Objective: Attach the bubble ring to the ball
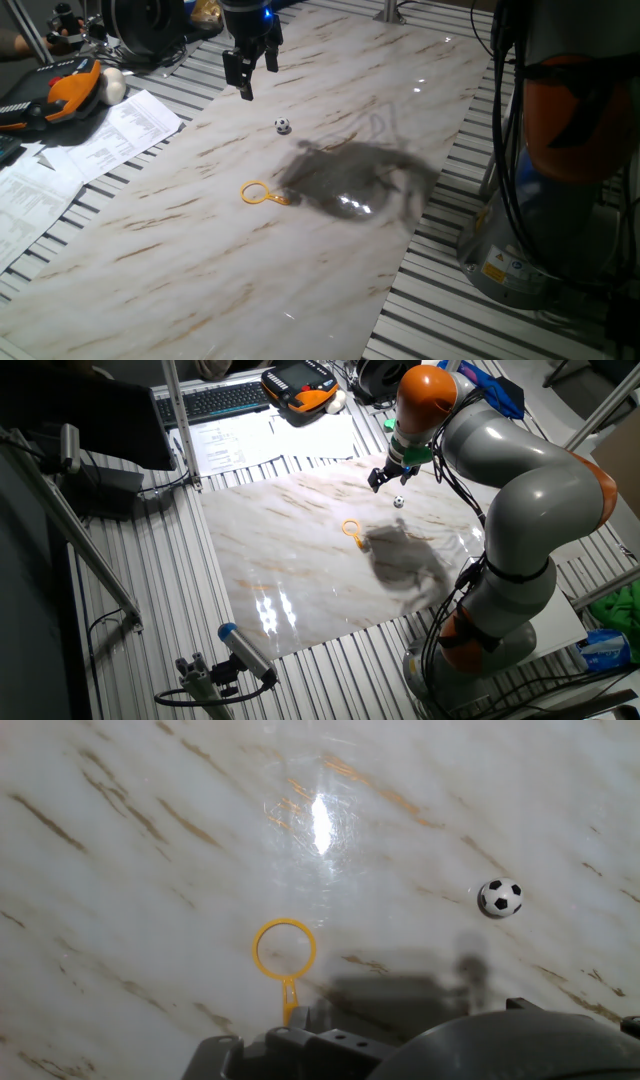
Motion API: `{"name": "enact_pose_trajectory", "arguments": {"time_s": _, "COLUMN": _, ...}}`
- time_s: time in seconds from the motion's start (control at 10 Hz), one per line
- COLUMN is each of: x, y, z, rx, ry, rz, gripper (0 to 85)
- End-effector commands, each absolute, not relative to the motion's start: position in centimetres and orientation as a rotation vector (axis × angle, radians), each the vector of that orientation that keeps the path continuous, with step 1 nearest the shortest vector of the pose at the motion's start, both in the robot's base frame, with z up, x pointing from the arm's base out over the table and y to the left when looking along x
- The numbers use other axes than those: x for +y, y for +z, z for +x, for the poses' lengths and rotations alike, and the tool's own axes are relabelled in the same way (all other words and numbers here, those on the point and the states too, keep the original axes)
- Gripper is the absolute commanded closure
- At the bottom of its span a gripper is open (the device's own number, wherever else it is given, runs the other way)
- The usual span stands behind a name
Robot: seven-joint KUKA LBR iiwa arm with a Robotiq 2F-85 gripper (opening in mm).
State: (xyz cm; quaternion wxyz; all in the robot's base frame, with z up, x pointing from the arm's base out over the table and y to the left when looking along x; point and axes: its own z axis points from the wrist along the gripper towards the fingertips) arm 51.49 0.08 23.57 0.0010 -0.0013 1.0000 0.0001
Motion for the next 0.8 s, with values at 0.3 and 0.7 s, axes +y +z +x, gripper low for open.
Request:
{"name": "enact_pose_trajectory", "arguments": {"time_s": 0.3, "x": 0.07, "y": 23.57, "z": 51.49, "rx": 3.147, "ry": -0.073, "rz": 0.079, "gripper": 85.0}}
{"name": "enact_pose_trajectory", "arguments": {"time_s": 0.7, "x": 0.08, "y": 23.66, "z": 51.37, "rx": 3.105, "ry": -0.041, "rz": 0.079, "gripper": 85.0}}
